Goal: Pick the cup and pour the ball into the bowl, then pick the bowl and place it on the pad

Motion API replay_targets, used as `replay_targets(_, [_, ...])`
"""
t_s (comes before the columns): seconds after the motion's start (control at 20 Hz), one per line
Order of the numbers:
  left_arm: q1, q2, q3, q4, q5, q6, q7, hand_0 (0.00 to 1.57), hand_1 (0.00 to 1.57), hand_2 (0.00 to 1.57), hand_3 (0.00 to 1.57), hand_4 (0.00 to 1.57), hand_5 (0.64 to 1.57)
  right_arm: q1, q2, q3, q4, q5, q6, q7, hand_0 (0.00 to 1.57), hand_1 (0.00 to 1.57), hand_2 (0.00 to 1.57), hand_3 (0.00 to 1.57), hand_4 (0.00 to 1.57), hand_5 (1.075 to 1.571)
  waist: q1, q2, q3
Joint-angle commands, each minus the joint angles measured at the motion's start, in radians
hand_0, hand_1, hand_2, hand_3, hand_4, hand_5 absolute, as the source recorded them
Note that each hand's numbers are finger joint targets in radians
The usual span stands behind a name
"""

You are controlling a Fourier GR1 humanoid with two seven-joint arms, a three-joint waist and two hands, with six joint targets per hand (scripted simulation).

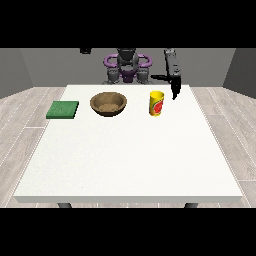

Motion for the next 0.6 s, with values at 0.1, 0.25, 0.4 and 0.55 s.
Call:
replay_targets(0.1, [-0.013,-0.002,0.021,0.181,-0.001,-0.023,-0.149,0.00,0.00,0.00,0.00,0.00,1.439,0.042,-0.055,-0.102,-0.016,-0.106,0.103,-0.019,0.00,0.00,0.00,0.00,0.00,1.566,-0.008,0.014,0.0003])
replay_targets(0.25, [-0.075,0.016,0.023,0.256,0.002,-0.032,-0.132,0.00,0.00,0.00,0.00,0.00,1.427,0.060,-0.062,-0.144,-0.018,-0.124,0.110,-0.002,0.00,0.00,0.00,0.00,0.00,1.565,-0.016,-0.015,0.0003])
replay_targets(0.4, [-0.142,0.057,0.086,0.344,0.020,-0.008,-0.207,0.00,0.00,0.00,0.00,0.00,1.414,0.078,-0.079,-0.136,-0.090,-0.146,0.157,-0.028,0.00,0.00,0.00,0.00,0.00,1.567,-0.078,0.050,-0.0001])
replay_targets(0.55, [-0.136,-0.006,0.069,0.400,-0.010,0.056,-0.293,0.00,0.00,0.00,0.00,0.00,1.429,0.085,-0.096,-0.155,-0.112,-0.161,0.179,-0.028,0.00,0.00,0.00,0.00,0.00,1.567,-0.092,0.076,-0.0001])
